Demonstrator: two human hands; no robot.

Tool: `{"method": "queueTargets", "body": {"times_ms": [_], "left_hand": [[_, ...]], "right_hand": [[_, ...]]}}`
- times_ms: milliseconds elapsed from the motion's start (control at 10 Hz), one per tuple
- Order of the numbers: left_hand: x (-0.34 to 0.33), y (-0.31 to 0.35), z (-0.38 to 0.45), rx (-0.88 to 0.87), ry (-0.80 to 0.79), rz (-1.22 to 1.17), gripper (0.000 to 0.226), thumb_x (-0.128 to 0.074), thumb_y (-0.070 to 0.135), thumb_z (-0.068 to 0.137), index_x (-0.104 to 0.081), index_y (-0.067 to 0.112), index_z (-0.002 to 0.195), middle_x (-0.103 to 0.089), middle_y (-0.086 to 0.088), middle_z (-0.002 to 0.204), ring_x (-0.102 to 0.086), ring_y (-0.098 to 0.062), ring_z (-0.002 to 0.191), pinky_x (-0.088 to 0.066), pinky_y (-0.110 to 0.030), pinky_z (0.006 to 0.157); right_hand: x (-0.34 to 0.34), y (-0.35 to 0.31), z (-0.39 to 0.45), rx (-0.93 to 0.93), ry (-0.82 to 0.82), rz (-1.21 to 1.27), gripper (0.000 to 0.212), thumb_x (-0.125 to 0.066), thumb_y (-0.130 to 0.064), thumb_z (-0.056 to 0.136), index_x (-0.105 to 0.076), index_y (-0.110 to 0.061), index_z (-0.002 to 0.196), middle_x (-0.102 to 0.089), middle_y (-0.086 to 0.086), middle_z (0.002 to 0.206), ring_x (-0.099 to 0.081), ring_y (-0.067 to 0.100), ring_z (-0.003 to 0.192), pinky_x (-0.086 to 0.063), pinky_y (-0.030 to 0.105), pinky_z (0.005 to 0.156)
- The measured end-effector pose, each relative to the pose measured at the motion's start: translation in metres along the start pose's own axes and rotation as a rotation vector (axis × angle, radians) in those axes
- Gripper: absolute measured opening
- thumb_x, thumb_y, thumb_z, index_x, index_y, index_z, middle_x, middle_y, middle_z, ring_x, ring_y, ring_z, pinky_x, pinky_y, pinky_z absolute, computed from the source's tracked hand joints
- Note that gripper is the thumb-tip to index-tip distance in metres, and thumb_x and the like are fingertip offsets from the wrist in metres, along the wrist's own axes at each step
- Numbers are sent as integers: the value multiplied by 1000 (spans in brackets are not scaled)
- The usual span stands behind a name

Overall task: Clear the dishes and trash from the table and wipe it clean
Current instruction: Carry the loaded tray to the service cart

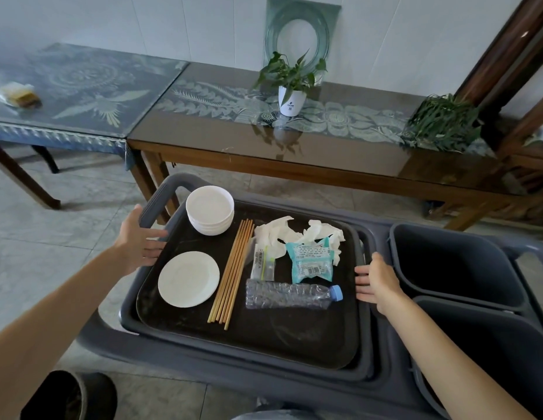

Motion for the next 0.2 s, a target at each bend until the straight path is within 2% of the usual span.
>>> {"method": "queueTargets", "body": {"times_ms": [100,200], "left_hand": [[-2,-1,-9,-52,13,-27,91,-19,79,93,-66,5,115,-49,-24,150,-42,-43,140,-28,-55,119],[-13,-3,-24,-113,1,-13,89,-22,74,97,-59,3,136,-40,-21,159,-33,-40,148,-21,-53,123]], "right_hand": [[-2,-2,-9,-8,-31,19,70,-21,-60,106,-66,-10,127,-69,22,112,-69,38,95,-55,50,87],[-6,-7,-23,13,-36,18,68,-20,-61,106,-63,-16,135,-66,23,127,-66,44,108,-51,54,94]]}}
Point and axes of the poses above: each hand's wrist, its own z-axis towards the middle knuckle, its own x-axis out of the back of the hand, y = z × x, the point moved 6 cm from there along z, towards the middle knuckle
